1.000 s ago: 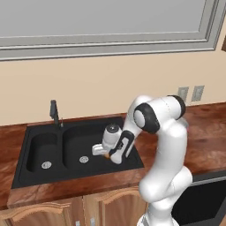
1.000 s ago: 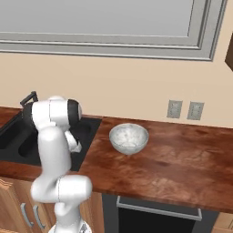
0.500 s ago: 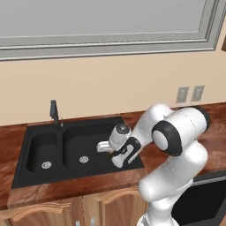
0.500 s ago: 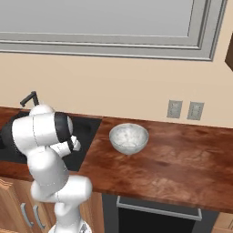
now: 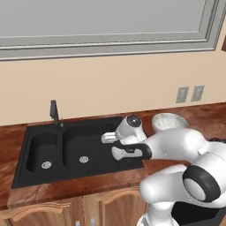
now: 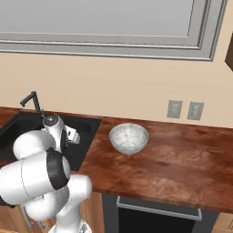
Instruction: Pick the kiwis from the cabinet and place them in one bowl. Pick the tangerine from the sink and place it in the other bowl.
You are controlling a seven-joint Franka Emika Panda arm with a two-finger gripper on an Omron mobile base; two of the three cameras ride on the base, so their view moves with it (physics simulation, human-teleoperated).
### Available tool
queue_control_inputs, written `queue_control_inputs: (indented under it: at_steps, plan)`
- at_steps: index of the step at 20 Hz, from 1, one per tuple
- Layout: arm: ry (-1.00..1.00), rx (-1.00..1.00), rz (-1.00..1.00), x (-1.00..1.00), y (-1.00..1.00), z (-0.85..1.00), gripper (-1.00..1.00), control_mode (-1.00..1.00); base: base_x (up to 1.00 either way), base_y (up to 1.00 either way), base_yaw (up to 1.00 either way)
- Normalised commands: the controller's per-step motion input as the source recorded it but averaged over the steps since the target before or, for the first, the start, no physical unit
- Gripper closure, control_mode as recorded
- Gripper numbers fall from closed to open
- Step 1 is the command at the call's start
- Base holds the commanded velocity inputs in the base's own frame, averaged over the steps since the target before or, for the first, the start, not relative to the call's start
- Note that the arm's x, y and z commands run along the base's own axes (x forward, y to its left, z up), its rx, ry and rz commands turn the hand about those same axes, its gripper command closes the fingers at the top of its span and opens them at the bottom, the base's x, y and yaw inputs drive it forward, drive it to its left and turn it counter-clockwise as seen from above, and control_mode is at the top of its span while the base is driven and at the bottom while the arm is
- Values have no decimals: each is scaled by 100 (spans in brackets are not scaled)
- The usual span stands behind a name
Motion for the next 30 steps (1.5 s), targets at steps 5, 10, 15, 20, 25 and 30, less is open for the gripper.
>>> queue_control_inputs:
  at_steps: [5, 10, 15, 20, 25, 30]
  plan:
    - [5, 0, -2, -16, -1, 100, 100, -100, 0, 0, 0]
    - [13, 0, -6, -26, -11, 97, 100, -100, 0, 0, 0]
    - [19, 0, -9, -17, -18, 94, 100, -100, 0, 0, 0]
    - [15, 0, -2, -4, -27, 63, 100, -100, 0, 0, 0]
    - [4, -1, 17, 0, -41, 6, 100, -100, 0, 0, 0]
    - [0, -4, 30, -12, -42, 0, 100, -100, 0, 0, 0]
